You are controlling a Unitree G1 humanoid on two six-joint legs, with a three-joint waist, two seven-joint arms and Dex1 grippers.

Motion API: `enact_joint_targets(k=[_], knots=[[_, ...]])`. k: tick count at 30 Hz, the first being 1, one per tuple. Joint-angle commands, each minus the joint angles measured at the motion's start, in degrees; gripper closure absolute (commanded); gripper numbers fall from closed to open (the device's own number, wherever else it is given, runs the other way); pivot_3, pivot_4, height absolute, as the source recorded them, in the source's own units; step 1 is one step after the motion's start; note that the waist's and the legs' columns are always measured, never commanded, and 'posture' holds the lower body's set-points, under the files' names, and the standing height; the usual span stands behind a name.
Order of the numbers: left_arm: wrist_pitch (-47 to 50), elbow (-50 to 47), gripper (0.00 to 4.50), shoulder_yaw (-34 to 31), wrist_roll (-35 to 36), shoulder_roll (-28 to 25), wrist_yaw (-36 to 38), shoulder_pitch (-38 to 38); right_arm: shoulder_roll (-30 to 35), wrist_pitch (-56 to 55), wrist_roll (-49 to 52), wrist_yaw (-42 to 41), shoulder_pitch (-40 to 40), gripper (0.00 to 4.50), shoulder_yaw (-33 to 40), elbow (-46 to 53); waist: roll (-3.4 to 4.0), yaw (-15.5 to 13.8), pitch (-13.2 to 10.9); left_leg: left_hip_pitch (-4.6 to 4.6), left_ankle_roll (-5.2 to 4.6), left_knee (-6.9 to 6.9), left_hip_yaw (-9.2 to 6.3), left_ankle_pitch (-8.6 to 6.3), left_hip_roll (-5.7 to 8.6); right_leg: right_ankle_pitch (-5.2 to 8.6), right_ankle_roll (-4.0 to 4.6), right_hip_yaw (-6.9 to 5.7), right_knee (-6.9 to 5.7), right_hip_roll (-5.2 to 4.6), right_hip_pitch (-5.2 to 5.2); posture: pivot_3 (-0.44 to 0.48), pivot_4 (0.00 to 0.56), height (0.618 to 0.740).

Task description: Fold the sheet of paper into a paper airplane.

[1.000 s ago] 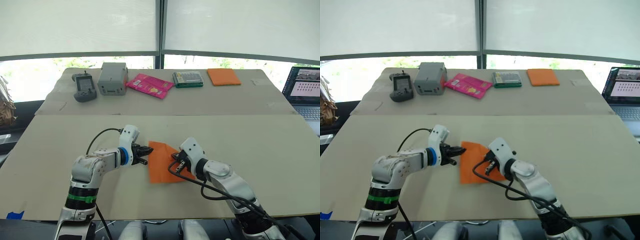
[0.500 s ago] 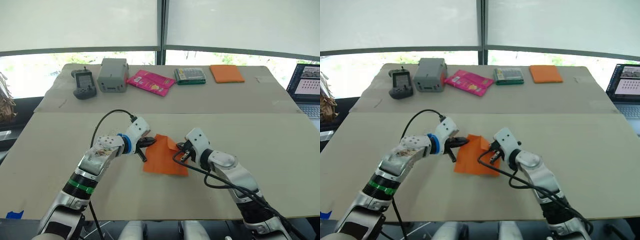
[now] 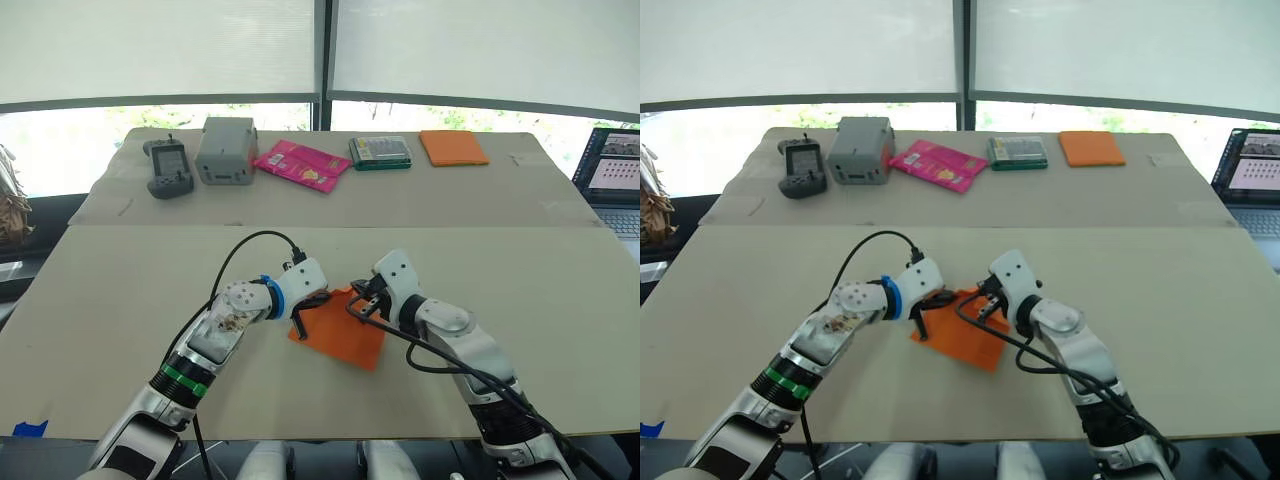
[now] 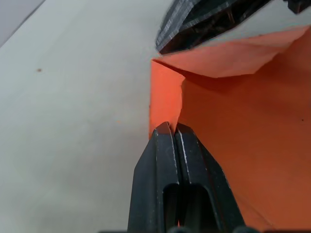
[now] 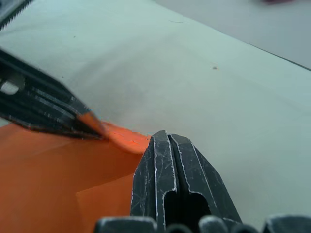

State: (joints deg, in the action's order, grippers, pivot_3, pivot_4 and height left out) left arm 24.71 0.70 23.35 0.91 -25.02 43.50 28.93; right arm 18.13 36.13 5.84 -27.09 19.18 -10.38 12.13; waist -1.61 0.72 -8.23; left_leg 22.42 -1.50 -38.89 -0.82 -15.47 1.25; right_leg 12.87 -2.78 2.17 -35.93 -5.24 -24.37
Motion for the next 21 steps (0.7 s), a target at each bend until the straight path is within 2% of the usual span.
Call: enact_joint_targets(k=[1, 8, 13, 21], knots=[[0.3, -2.1, 4.47, 0.9, -1.6, 0.4, 0.0, -0.3, 0.0, -2.4, 0.3, -0.2, 1.1, 4.5, 0.9, -0.5, 0.0, 0.0, 0.0, -0.04, 0.0, 0.0, 0.0, 0.0, 0.0, 0.0, 0.0, 0.0, 0.0, 0.0, 0.04, 0.0, 0.15, 0.74], [-0.1, -2.5, 4.47, 1.8, -4.1, 0.2, 0.7, -0.9, 0.8, -2.7, 2.1, -3.6, 3.9, 4.5, 1.4, -2.7, 0.0, 0.0, 0.0, -0.09, 0.0, -0.02, 0.02, 0.0, 0.0, 0.0, 0.0, 0.01, -0.02, 0.0, 0.07, 0.0, 0.15, 0.74], [0.2, -2.5, 4.47, 1.7, -4.3, 0.8, 0.9, -1.1, 2.2, -1.0, 2.6, -7.2, 3.3, 4.5, -1.2, -2.8, 0.0, 0.0, 0.0, -0.1, 0.0, -0.02, 0.01, 0.0, 0.0, 0.0, 0.0, 0.0, -0.03, 0.0, 0.1, 0.0, 0.15, 0.74], [2.4, -4.8, 4.47, 0.0, -2.7, 1.8, 1.5, -1.0, 3.7, -1.7, -1.1, -7.8, 4.1, 4.5, -5.4, -6.1, 0.0, 0.0, 0.0, -0.11, 0.0, -0.06, 0.01, 0.0, 0.01, 0.0, 0.0, 0.0, -0.06, -0.01, 0.11, 0.0, 0.15, 0.74]])
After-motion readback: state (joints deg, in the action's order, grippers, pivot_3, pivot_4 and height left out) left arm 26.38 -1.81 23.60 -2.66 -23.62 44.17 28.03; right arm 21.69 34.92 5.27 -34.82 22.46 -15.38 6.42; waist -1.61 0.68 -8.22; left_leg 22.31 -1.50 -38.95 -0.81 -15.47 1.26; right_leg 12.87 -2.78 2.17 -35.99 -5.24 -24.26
